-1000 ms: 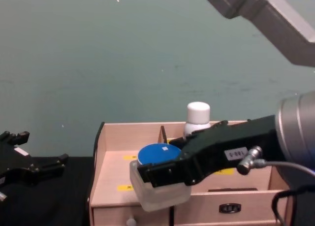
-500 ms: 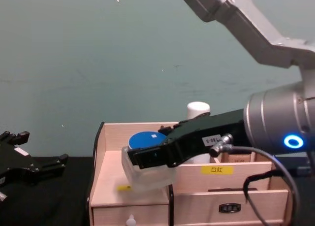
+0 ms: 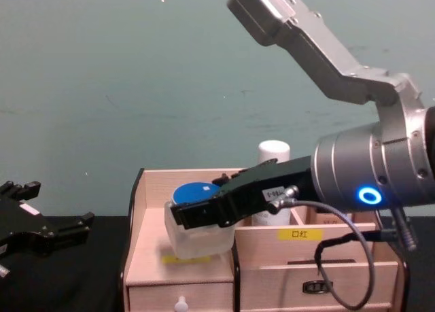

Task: Pick up the facial cleanser and watermelon frost from the table and place them into the tiered storage box.

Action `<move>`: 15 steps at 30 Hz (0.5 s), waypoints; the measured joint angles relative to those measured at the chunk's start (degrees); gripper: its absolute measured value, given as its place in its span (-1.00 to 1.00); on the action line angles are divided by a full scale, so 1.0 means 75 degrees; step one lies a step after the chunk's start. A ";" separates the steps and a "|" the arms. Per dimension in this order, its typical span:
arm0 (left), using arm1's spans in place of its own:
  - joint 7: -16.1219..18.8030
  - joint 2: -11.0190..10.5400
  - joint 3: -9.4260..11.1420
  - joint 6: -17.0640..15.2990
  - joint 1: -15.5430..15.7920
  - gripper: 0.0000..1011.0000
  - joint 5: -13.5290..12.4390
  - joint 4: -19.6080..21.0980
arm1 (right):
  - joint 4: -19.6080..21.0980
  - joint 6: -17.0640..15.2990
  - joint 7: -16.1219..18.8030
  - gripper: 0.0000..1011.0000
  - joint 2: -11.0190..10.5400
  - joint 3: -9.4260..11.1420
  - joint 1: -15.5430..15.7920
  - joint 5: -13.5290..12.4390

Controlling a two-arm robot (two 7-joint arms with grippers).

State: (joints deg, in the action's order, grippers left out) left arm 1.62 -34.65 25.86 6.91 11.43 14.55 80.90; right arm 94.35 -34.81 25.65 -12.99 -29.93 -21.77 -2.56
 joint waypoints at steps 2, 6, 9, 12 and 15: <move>0.0000 0.0000 0.0000 0.0000 0.0000 0.98 0.0000 0.0000 | -0.0065 0.0016 -0.0015 0.43 0.0032 -0.0010 -0.0036 -0.0006; 0.0000 0.0000 0.0000 0.0000 0.0001 0.98 0.0000 0.0000 | -0.0259 0.0075 -0.0065 0.43 0.0117 -0.0039 -0.0141 -0.0009; 0.0000 0.0000 0.0000 0.0000 0.0000 0.98 0.0000 0.0000 | -0.0417 0.0120 -0.0100 0.43 0.0184 -0.0043 -0.0210 -0.0009; 0.0000 0.0000 0.0000 0.0000 0.0000 0.98 0.0000 0.0000 | -0.0548 0.0167 -0.0139 0.43 0.0242 -0.0049 -0.0272 -0.0009; 0.0000 0.0000 0.0000 0.0000 0.0000 0.98 0.0000 0.0000 | -0.0677 0.0198 -0.0166 0.43 0.0293 -0.0054 -0.0326 -0.0005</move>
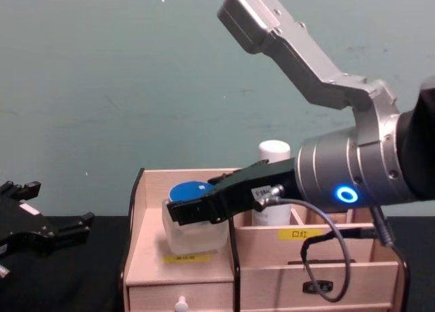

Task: Pick up the facial cleanser and watermelon frost from the table and place them into the tiered storage box.

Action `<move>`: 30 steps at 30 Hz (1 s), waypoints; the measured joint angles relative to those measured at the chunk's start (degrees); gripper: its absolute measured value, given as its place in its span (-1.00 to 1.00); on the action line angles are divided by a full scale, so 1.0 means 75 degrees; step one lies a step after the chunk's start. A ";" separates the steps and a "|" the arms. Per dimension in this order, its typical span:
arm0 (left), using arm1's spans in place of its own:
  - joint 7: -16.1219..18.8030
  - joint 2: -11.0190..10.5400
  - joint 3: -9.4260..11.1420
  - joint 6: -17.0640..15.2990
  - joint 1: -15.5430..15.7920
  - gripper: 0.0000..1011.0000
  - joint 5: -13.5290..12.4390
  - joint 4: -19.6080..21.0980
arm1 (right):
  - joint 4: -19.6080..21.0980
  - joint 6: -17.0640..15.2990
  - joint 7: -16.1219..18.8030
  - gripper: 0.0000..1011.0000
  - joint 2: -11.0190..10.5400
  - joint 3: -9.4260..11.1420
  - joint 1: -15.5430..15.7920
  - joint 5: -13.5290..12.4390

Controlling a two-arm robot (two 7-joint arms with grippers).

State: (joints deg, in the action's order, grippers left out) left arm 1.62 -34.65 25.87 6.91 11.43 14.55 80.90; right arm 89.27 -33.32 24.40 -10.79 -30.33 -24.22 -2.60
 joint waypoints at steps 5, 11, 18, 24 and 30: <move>0.0000 0.0000 -0.0001 0.0000 0.0000 0.98 0.0000 0.0000 | -0.0181 0.0045 -0.0028 0.43 0.0071 -0.0009 -0.0078 0.0003; 0.0000 0.0000 0.0000 0.0000 0.0000 0.98 0.0000 0.0000 | -0.0295 0.0061 -0.0072 0.43 0.0124 -0.0011 -0.0120 0.0017; 0.0000 0.0000 0.0000 0.0000 0.0000 0.98 0.0000 -0.0001 | -0.0337 0.0062 -0.0080 0.43 0.0143 -0.0023 -0.0129 0.0054; 0.0000 0.0000 0.0000 0.0000 0.0000 0.98 0.0000 0.0000 | -0.0334 0.0063 -0.0080 0.46 0.0142 -0.0023 -0.0130 0.0054; 0.0000 0.0000 0.0000 0.0000 0.0000 0.98 0.0000 0.0000 | -0.0327 0.0063 -0.0080 0.79 0.0139 -0.0020 -0.0130 0.0053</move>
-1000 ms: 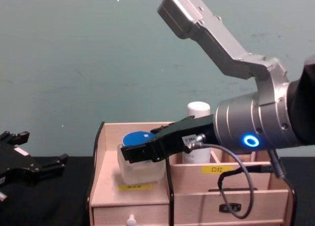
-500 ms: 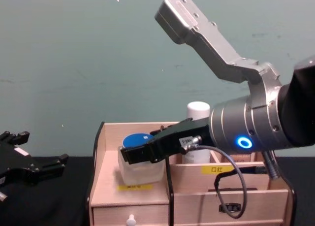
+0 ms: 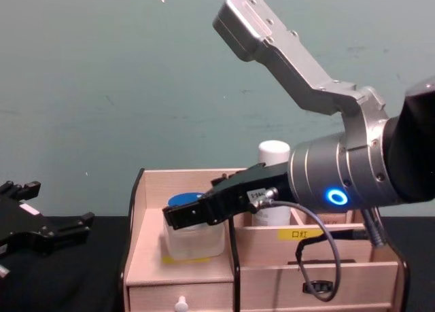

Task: Pick up the facial cleanser and watermelon frost from the table and place them into the tiered storage box.

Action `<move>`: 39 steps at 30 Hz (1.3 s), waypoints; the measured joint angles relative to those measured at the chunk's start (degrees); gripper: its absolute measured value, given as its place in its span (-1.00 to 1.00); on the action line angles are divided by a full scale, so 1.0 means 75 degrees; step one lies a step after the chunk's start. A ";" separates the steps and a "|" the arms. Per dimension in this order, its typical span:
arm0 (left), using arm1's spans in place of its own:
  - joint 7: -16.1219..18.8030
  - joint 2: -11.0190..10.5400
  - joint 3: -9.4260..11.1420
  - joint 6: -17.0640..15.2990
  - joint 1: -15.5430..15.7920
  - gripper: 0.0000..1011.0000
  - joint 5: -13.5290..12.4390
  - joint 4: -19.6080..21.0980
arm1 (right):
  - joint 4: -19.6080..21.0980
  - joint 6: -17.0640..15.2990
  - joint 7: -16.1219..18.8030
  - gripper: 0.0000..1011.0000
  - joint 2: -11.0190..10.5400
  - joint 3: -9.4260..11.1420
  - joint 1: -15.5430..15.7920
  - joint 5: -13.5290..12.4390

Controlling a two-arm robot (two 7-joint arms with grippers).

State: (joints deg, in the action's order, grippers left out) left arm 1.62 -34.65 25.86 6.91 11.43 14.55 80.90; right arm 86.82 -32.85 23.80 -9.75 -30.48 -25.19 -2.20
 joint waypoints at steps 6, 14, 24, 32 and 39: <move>0.0000 0.0000 0.0000 0.0000 0.0000 0.98 0.0000 0.0000 | 0.0040 0.0049 -0.0032 0.98 0.0006 0.0073 0.0043 -0.0019; 0.0000 0.0000 0.0000 0.0000 0.0000 0.98 0.0000 0.0000 | 0.0547 0.0281 -0.0223 0.98 -0.0031 0.0338 0.0340 -0.0147; 0.0000 0.0000 0.0000 0.0000 0.0000 0.98 0.0000 0.0000 | 0.1804 0.1075 -0.1062 0.98 -0.0286 0.0791 0.1154 0.0250; 0.0000 0.0001 0.0000 0.0000 0.0000 0.98 0.0000 0.0000 | 0.2094 0.1386 -0.1386 0.98 -0.0469 0.1276 0.1505 0.0508; 0.0000 0.0000 0.0000 0.0000 0.0000 0.98 0.0000 0.0000 | 0.2086 0.1497 -0.1377 0.98 -0.0631 0.1817 0.1662 0.0511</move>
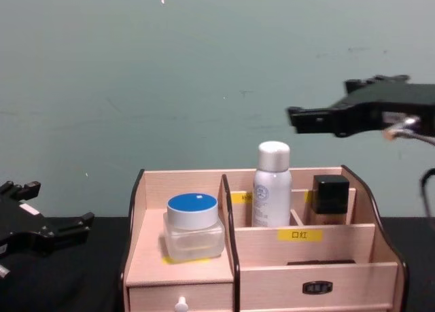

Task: Pick up the facial cleanser and watermelon frost from the table and place them into the tiered storage box.

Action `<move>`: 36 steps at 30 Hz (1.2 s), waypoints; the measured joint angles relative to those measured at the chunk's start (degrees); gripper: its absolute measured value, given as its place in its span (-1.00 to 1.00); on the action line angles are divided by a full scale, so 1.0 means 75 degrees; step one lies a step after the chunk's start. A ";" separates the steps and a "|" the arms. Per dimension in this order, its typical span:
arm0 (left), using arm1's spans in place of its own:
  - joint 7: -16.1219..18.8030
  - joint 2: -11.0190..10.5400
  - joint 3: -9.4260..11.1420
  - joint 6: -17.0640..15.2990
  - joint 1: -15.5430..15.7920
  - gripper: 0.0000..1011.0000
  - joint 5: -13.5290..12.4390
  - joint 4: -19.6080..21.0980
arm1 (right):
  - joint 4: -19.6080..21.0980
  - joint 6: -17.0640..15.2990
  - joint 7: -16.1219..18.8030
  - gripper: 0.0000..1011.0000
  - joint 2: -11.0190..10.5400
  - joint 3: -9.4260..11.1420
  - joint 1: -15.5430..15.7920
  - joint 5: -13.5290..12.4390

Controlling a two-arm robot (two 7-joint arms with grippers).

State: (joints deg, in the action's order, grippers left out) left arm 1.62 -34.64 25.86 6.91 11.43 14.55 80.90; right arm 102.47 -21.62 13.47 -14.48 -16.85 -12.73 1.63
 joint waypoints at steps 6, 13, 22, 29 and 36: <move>0.0000 0.0000 0.0000 0.0000 0.0000 0.98 0.0000 0.0000 | -0.0116 0.0065 -0.0016 0.98 -0.0050 0.0506 0.0058 -0.0039; 0.0000 0.0000 0.0000 0.0000 0.0000 0.98 0.0000 0.0000 | -0.0419 0.0165 -0.0139 0.98 0.0002 0.0876 0.0031 -0.0024; 0.0000 0.0000 0.0000 0.0000 0.0000 0.98 0.0000 0.0000 | -0.1025 0.0365 -0.0439 0.98 0.0163 0.1225 -0.0105 0.0187; 0.0000 0.0000 0.0000 0.0000 0.0001 0.98 0.0000 0.0000 | -0.1413 0.0481 -0.0563 0.98 0.0283 0.1414 -0.0201 0.0325; 0.0000 0.0000 0.0000 0.0000 0.0000 0.98 0.0000 0.0000 | -0.1677 0.0516 -0.0575 0.98 0.0392 0.1516 -0.0242 0.0425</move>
State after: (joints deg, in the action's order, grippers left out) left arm 1.62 -34.65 25.86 6.91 11.43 14.55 80.90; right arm 89.89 -17.75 9.16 -11.54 -5.49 -14.55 4.82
